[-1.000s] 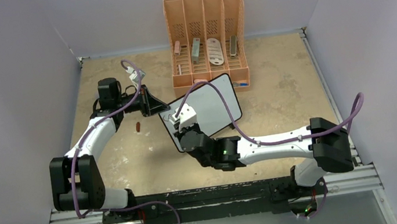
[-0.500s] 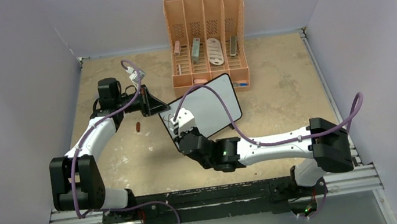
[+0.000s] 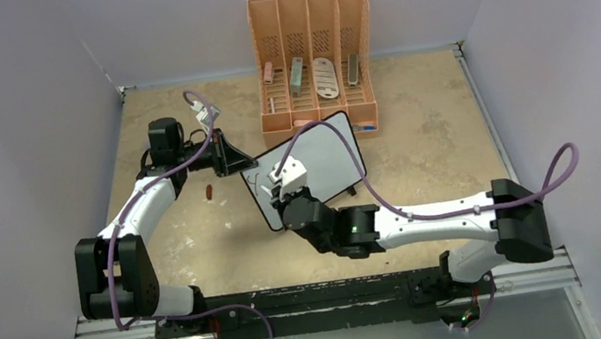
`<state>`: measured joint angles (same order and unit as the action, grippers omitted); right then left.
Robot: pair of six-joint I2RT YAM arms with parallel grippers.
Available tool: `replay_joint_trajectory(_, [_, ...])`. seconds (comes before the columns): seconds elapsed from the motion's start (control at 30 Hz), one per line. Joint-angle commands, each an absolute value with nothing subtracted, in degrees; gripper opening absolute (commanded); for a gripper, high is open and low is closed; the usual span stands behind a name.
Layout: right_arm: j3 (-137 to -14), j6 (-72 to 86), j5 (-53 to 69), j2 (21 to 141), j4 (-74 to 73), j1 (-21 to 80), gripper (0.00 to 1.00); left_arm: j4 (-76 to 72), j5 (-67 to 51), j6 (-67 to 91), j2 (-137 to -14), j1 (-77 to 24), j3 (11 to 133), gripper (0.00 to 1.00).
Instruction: Write a sentence on the whiteboard
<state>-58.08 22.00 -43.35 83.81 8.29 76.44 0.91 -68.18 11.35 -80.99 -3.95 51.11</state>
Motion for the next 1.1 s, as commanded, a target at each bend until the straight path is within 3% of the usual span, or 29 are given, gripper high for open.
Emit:
replay_joint_trajectory(0.0, [-57.2,22.4,-48.5,79.8,11.4,75.7,0.0,-0.1,-69.8,11.0,-80.3,-4.4,53.3,0.0])
replay_joint_trajectory(1.07, [-59.0,21.3,-47.9,83.1,15.7,74.0,0.0,-0.1,-69.7,10.6,-80.2,-4.3,53.3,0.0])
